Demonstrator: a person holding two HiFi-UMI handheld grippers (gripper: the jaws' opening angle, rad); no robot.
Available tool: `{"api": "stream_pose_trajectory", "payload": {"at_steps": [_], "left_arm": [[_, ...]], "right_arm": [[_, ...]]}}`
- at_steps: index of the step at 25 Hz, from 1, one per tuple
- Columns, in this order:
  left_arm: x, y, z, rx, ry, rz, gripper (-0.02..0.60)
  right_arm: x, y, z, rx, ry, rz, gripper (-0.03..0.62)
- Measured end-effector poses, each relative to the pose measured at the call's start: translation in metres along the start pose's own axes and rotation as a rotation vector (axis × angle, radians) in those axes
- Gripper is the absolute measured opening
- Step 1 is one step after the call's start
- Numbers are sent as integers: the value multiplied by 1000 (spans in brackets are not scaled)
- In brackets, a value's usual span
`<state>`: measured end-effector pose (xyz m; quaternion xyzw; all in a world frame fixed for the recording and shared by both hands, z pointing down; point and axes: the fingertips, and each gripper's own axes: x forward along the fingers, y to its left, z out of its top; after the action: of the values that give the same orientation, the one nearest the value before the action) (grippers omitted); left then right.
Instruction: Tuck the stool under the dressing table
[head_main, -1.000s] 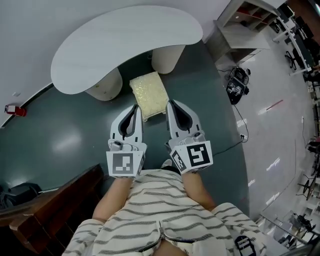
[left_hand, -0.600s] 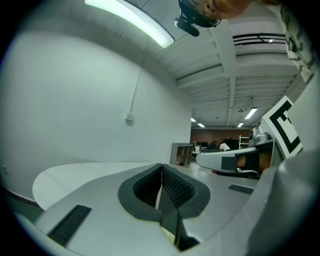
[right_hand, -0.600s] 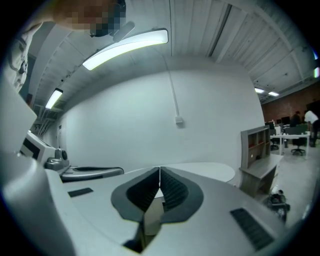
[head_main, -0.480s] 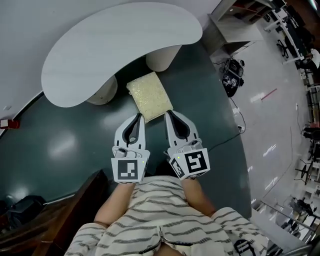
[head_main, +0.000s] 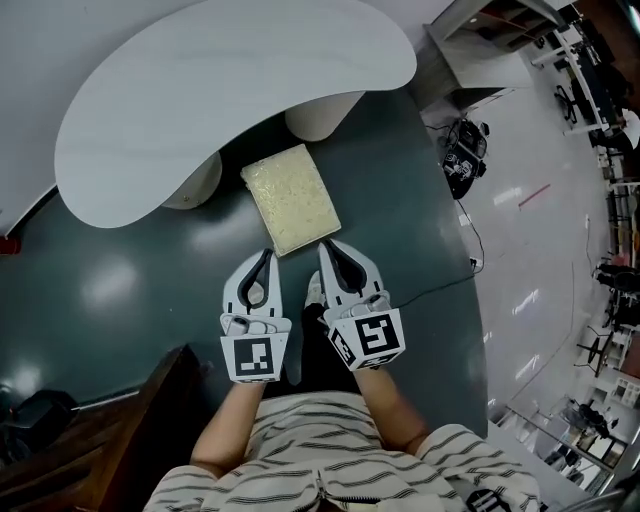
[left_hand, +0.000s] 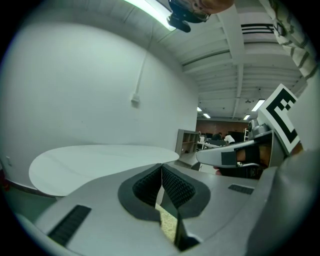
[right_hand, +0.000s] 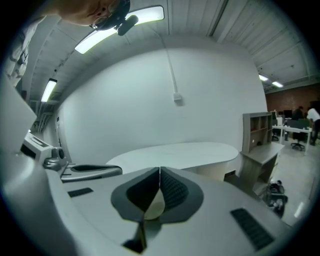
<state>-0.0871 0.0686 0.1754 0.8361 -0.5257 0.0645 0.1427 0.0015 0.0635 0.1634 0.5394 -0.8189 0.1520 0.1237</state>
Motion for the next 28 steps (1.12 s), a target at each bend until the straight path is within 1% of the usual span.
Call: {"api": "stream_pose_trajectory", "payload": {"at_steps": [6,13,18,22,28], "left_arm": [[26,3,-54,7,68,34,6],[54,4,-98,-7,125,48,6],[72,14,-128,-8,156,66,6],[76,20,-160,-14,171,76,6],[83,25,-219,-45,254,93,6]], "right_arm": [[27,-28,-53,39,64,-8,14],[58,-39,-93,45,104,30,14],[77,-38,-128,62,153,62,14],[77,-39,-164,96,198,49,14],[86,-60,-222,141,282,9,14]]}}
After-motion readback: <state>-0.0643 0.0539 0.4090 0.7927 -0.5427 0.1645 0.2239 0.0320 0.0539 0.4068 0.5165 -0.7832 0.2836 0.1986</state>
